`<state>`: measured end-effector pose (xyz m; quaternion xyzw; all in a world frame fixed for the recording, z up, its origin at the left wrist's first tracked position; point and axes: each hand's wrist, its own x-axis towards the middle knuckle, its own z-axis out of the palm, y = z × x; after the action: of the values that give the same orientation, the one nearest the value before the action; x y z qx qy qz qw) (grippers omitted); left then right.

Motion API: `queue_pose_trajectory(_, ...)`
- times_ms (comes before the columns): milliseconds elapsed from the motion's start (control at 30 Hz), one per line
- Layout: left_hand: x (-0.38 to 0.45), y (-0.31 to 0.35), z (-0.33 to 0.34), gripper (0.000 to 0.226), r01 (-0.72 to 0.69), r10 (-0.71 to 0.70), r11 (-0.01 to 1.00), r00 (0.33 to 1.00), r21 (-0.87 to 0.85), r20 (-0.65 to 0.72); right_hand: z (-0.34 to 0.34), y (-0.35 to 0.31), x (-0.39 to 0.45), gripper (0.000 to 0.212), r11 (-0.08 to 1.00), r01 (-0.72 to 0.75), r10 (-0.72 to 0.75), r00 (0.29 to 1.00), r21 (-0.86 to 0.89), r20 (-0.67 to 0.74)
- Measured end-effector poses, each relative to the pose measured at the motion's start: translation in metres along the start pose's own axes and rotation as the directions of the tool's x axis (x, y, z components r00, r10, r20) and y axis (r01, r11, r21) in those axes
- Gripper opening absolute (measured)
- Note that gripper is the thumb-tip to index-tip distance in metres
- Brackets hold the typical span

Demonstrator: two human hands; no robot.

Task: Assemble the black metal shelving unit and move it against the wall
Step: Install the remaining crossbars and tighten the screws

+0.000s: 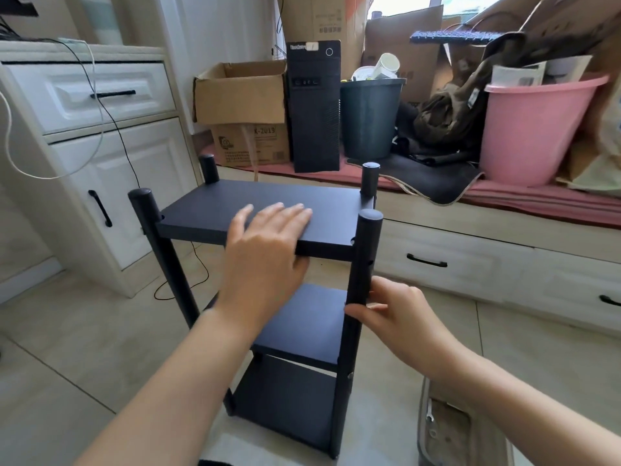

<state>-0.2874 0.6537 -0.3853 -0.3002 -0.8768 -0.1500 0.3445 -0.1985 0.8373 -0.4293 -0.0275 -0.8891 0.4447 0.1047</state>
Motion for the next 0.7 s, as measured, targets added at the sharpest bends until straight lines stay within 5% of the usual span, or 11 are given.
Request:
queue_pose_trajectory(233, 0.000, 0.022, 0.005, 0.047, -0.127, 0.129, 0.991, 0.990, 0.041, -0.061, 0.001, -0.001, -0.001, 0.009, 1.000, 0.012, -0.012, 1.000, 0.022, 0.016)
queue_pose_trajectory(700, -0.002, 0.010, 0.009, 0.052, -0.041, 0.039, 0.997, 0.998, -0.066, -0.041, 0.022, -0.009, -0.002, 0.011, 0.999, 0.043, -0.043, 0.999, -0.002, -0.016)
